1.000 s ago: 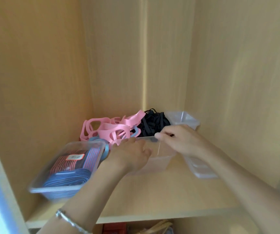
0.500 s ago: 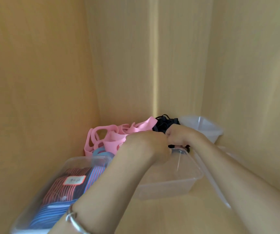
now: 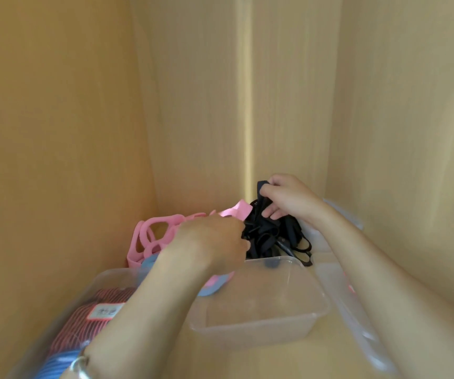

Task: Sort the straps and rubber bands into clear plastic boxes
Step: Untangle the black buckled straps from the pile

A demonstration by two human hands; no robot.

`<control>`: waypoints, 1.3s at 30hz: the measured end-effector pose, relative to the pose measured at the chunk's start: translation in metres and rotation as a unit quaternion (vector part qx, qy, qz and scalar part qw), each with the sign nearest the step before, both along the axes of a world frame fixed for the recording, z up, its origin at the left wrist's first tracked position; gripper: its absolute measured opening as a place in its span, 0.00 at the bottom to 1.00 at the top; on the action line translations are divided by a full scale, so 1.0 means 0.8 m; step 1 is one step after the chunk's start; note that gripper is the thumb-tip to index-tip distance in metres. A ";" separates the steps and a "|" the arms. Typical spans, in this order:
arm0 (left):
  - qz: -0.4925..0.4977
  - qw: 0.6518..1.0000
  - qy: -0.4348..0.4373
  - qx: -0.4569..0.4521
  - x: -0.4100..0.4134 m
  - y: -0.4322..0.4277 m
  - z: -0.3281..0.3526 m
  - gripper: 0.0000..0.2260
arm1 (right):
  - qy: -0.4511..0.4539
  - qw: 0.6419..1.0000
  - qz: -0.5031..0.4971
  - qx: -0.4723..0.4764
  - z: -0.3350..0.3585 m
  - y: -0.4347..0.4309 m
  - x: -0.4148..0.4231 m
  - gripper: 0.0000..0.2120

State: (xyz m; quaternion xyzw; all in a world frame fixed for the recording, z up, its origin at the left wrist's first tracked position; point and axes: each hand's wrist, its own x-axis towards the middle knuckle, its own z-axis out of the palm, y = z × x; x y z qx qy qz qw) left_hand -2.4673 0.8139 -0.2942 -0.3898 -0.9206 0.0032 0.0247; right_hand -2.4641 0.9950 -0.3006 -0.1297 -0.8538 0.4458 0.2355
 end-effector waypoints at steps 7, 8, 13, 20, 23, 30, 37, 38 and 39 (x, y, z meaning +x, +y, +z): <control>0.015 1.000 -0.022 -0.004 -0.028 0.021 -0.004 0.09 | -0.049 0.998 0.037 -0.001 -0.001 0.001 0.006 0.04; 0.015 0.999 -0.033 -0.002 -0.031 0.022 -0.002 0.14 | -0.051 0.998 0.037 -0.002 0.001 0.004 0.008 0.04; 0.008 0.998 -0.054 0.007 -0.042 0.020 -0.001 0.18 | -0.074 0.996 0.035 0.017 -0.006 0.013 0.009 0.09; 0.013 0.998 -0.058 -0.005 -0.066 0.038 -0.010 0.19 | -0.052 0.996 0.012 0.069 -0.008 0.021 0.004 0.07; 0.011 0.998 -0.050 0.026 -0.071 0.044 -0.011 0.19 | -0.022 0.997 -0.003 0.069 -0.007 0.020 0.003 0.07; 0.022 0.995 -0.084 0.056 -0.063 0.030 0.012 0.19 | -0.261 0.944 -0.039 0.200 -0.002 0.012 0.007 0.22; 0.144 0.986 -0.085 -0.026 -0.079 -0.039 0.043 0.19 | -0.136 0.948 0.064 0.279 0.019 -0.033 0.015 0.43; 0.164 0.983 -0.080 -0.036 -0.083 -0.047 0.036 0.20 | -0.144 0.941 0.099 0.290 0.016 -0.044 0.010 0.45; 0.176 0.979 -0.091 -0.045 -0.085 -0.055 0.026 0.19 | -0.162 0.930 0.129 0.305 0.012 -0.059 0.001 0.47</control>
